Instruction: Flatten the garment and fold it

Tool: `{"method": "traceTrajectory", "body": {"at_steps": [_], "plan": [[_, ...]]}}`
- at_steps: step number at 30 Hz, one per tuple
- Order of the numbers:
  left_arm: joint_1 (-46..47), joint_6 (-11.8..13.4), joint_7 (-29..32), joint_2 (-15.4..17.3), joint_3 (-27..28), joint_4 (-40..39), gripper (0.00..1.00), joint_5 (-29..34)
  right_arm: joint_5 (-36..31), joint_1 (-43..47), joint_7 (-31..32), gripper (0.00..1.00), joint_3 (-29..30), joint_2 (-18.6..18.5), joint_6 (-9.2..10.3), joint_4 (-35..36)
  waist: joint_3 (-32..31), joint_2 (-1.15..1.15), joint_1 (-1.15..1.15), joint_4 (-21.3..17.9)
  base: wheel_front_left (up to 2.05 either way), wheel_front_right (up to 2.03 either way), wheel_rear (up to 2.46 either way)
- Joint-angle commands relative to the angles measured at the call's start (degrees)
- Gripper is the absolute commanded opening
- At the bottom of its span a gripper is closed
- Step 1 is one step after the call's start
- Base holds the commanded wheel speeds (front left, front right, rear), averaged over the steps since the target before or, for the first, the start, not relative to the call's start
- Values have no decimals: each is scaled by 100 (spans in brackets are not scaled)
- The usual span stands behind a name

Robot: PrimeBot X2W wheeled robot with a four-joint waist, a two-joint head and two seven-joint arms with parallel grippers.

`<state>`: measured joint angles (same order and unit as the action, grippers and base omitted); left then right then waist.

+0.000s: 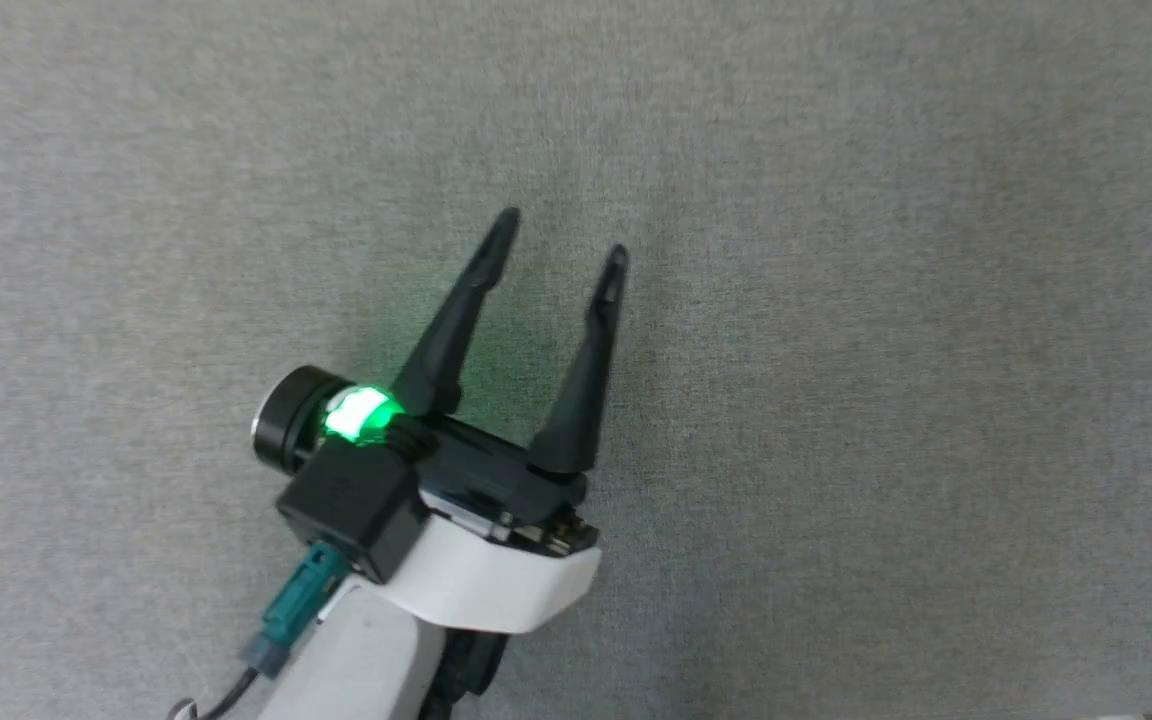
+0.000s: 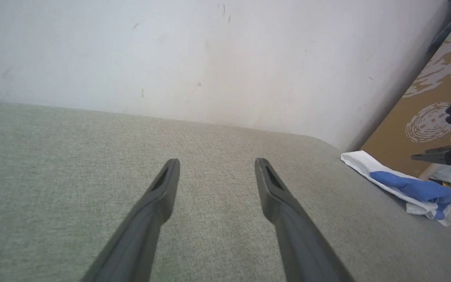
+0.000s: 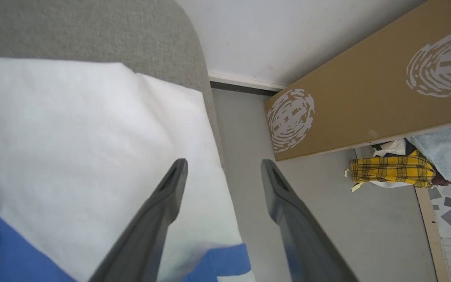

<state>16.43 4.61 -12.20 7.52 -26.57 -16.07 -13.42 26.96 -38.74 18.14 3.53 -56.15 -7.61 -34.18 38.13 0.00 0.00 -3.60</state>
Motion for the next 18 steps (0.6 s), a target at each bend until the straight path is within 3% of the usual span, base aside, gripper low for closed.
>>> {"method": "traceTrajectory", "body": {"at_steps": [1, 9, 18], "plan": [[-109, 31, -87, -13, 95, 75, 100, -71, 12, -39, -300, 100, 153, 169, 12, -42, -406, 0, 0, 98, 0, 0, 0], [-506, 162, -227, -18, 496, 304, 100, -367, 52, 512, -1364, 100, 727, 1251, 12, 329, -1255, 0, 0, 287, 0, 0, 0], [-677, 371, -260, 103, 795, 627, 100, -259, -171, 1651, -1715, 100, 698, 2887, 12, 2013, -1987, 0, 0, 503, 0, 0, 0]]}}
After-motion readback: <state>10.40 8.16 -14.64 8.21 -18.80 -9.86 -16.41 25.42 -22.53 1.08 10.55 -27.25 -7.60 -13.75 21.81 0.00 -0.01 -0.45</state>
